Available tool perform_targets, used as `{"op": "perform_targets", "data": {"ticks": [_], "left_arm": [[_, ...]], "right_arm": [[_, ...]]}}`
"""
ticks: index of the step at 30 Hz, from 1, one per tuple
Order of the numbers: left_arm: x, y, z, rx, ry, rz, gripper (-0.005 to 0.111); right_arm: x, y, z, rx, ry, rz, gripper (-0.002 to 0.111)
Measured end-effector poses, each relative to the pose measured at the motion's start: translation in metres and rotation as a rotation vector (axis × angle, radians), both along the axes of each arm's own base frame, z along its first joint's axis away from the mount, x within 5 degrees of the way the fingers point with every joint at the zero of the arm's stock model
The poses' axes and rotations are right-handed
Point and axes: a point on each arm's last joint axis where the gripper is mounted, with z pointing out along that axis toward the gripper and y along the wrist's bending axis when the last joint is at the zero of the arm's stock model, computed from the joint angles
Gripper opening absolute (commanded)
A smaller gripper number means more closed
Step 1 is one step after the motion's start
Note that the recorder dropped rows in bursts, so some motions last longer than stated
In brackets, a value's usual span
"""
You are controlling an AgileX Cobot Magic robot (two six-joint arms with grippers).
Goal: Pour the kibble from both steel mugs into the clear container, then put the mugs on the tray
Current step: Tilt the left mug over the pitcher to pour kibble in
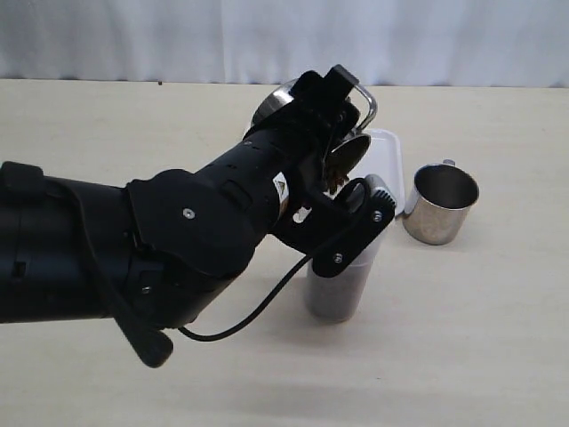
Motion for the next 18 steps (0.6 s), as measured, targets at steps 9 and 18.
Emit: {"op": "perform_targets", "data": {"ticks": [9, 18], "left_arm": [[-0.0029, -0.0031, -0.0014, 0.002, 0.017, -0.033, 0.0], [-0.0051, -0.005, -0.0008, 0.007, 0.013, -0.043, 0.0]], "right_arm": [[0.0, 0.0, 0.0, 0.0, 0.0, 0.0, 0.005], [0.0, 0.0, 0.0, 0.0, 0.0, 0.0, 0.005]]}}
